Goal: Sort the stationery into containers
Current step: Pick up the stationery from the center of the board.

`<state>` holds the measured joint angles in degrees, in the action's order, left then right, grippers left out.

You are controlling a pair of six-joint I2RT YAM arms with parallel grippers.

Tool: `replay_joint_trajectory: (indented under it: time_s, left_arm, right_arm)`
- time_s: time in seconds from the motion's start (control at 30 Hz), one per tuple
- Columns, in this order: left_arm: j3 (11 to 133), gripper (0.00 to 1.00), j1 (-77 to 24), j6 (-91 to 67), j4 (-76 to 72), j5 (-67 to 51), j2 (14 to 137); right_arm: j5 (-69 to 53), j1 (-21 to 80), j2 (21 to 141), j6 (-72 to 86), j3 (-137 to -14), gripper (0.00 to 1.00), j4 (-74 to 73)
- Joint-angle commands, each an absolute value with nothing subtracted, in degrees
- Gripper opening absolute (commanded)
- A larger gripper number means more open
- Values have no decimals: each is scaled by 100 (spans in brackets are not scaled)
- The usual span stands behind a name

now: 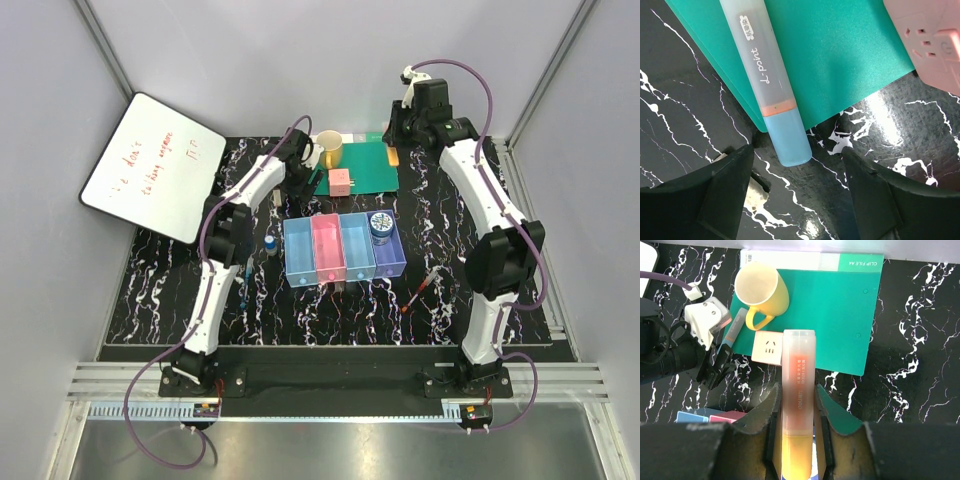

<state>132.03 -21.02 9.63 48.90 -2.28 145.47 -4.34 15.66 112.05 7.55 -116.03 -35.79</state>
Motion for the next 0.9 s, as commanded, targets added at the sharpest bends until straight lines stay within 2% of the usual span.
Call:
replay_joint_trajectory:
  time_s: [0.0, 0.73, 0.83, 0.87]
  left_arm:
    - [13500, 77, -2118, 905, 4940, -158, 14643]
    - [13333, 72, -2180, 870, 4157, -220, 14669]
    - [13333, 63, -2197, 800, 4157, -220, 14756]
    - [13333, 55, -2215, 782, 4157, -220, 14766]
  right_arm:
    - [-580, 1608, 10767, 844, -11786, 0, -3595]
    - [-554, 1608, 10828, 932, -11813, 0, -3604]
    - [-571, 1608, 10828, 958, -11804, 0, -3604]
    - [-571, 1617, 10828, 967, -11812, 0, -3604]
